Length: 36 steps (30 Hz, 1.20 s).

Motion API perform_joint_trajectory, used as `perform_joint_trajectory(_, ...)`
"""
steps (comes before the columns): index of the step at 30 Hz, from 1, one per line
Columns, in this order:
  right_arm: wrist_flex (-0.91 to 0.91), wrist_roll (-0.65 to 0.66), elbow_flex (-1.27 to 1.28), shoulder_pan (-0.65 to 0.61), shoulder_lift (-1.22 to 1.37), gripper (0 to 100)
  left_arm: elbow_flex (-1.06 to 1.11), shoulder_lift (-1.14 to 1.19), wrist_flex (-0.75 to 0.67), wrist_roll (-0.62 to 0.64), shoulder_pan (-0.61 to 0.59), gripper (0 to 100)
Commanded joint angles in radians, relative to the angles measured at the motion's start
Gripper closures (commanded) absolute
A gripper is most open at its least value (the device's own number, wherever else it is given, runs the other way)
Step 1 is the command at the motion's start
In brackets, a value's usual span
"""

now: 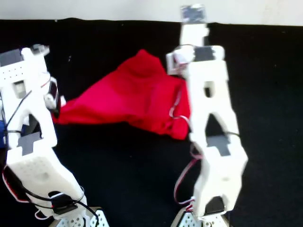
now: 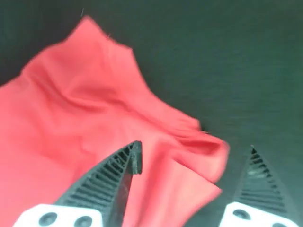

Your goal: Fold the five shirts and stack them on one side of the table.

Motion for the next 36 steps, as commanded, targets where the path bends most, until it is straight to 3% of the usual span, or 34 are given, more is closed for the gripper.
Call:
perform_joint_trajectory(1, -0.022, -0.015, -0.147, -0.077, 0.182, 68.9, 0.127, -0.074, 0.014, -0.018, -0.012, 99)
perform_joint_trajectory(5, -0.015, 0.037, -0.239, -0.117, 0.367, 73.0, 0.160, -0.074, 0.014, -0.017, -0.022, 99)
perform_joint_trajectory(9, 0.081, 0.150, -0.341, -0.101, 0.452, 98.7, 0.153, -0.074, 0.012, -0.017, -0.053, 99)
perform_joint_trajectory(15, 0.295, 0.175, -0.641, -0.056, 0.453, 99.3, 0.065, -0.082, -0.011, -0.017, -0.048, 99)
perform_joint_trajectory(22, 0.496, 0.176, -1.191, -0.042, 0.443, 99.3, -0.374, -0.084, 0.000, 0.078, -0.048, 99)
perform_joint_trajectory(31, 0.493, 0.178, -1.109, 0.007, 0.096, 99.3, -1.018, -0.085, 0.000, 0.118, -0.022, 99)
perform_joint_trajectory(36, 0.498, 0.178, -1.106, 0.007, -0.028, 99.3, -1.211, -0.085, 0.009, 0.118, 0.035, 99)
